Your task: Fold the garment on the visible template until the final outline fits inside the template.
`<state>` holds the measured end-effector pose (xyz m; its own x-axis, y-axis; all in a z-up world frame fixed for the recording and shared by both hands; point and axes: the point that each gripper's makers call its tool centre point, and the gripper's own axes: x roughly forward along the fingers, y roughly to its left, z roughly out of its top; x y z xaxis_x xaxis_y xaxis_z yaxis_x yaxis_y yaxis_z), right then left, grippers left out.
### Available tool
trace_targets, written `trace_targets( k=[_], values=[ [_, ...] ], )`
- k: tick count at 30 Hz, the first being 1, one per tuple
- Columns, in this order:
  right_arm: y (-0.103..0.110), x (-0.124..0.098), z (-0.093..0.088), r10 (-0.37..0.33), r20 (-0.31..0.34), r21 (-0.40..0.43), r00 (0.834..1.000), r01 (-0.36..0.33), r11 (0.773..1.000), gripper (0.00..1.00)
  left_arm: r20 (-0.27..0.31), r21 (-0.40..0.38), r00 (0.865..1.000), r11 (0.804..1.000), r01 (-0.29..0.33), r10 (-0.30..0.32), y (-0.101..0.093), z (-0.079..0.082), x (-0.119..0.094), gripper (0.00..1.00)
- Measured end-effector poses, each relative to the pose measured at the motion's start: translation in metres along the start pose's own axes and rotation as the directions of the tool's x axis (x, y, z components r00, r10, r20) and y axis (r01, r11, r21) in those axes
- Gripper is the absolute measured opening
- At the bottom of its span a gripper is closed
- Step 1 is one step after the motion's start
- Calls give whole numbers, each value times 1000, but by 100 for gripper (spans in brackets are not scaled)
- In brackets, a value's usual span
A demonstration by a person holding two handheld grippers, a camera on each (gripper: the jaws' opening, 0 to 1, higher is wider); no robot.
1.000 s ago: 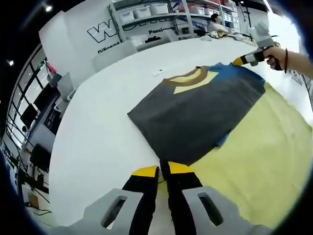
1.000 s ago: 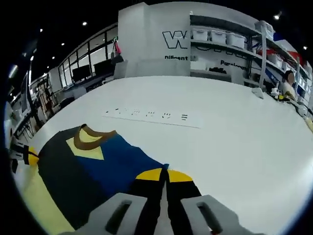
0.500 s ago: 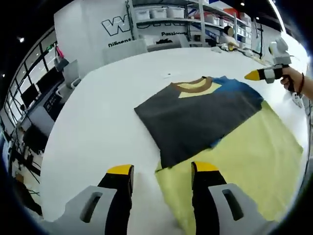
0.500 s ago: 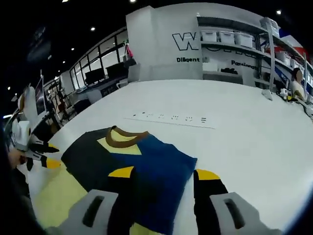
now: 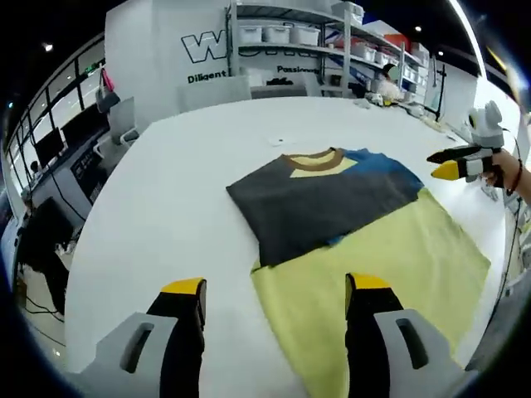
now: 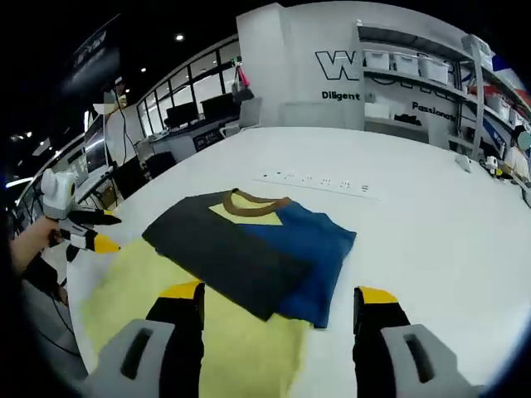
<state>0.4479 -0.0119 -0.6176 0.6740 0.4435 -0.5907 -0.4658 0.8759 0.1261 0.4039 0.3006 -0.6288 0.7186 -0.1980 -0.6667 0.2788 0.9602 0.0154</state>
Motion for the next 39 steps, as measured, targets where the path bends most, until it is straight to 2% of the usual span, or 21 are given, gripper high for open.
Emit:
trace_targets(
  k=[2,7,16,20,26,33,39],
  values=[
    [9,-13,-10,4,-12,-6,1000,-4,1000,71,-3,-22,1000,1000,9,-9,-4,-1,-12,71],
    [22,-33,-29,17,-33,-8,999,-17,1000,74,6,-6,1000,1000,2,-2,-8,-1,-26,73],
    [43,-63,-70,29,-86,-28,996,-31,999,75,-42,20,999,1000,2,-1,-15,-28,-42,83],
    [48,-71,-82,36,-97,-6,995,-36,999,76,-63,36,998,999,34,-31,-23,-42,-50,92],
    [51,-82,-93,31,-102,15,994,-30,999,77,-81,52,996,998,47,-43,-29,-56,-59,99],
    [56,-93,-114,21,-140,12,990,-19,1000,77,-84,7,995,999,53,-52,-37,-72,-73,98],
    [61,-103,-135,20,-169,17,985,-18,1000,73,-111,-24,992,998,59,-61,-40,-91,-82,89]
  ],
)
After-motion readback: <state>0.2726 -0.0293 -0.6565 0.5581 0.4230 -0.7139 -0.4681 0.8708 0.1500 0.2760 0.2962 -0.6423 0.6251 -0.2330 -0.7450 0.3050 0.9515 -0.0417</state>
